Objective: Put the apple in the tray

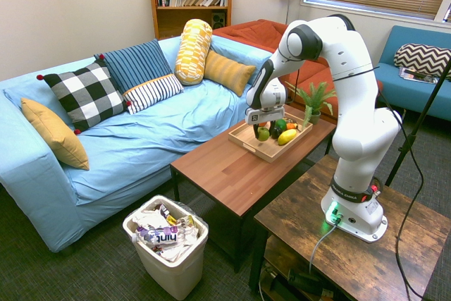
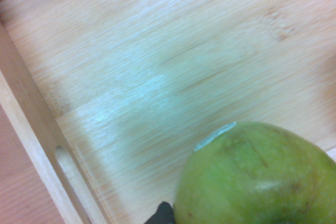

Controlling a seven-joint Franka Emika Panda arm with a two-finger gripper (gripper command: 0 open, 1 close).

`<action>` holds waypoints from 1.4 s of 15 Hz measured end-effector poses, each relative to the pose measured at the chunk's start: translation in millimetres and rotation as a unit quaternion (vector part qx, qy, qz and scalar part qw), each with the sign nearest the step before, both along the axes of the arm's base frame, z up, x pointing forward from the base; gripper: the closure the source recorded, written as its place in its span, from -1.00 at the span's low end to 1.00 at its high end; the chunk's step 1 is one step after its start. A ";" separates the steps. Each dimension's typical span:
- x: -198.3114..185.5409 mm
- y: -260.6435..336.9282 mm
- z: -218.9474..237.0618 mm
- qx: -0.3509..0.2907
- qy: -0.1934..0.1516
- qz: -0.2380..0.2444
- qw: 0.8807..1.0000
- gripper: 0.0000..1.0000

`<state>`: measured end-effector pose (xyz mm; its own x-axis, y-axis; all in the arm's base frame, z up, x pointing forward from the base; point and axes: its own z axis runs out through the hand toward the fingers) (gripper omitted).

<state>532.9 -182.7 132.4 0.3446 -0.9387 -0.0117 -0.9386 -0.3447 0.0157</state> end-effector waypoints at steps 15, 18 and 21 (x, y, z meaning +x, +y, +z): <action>11.7 -6.1 -18.0 0.002 0.000 0.011 1.000 -1.00; 10.9 -12.6 3.3 0.002 -0.016 0.019 1.000 -1.00; -1.0 -18.6 36.9 0.005 -0.034 0.028 0.999 -1.00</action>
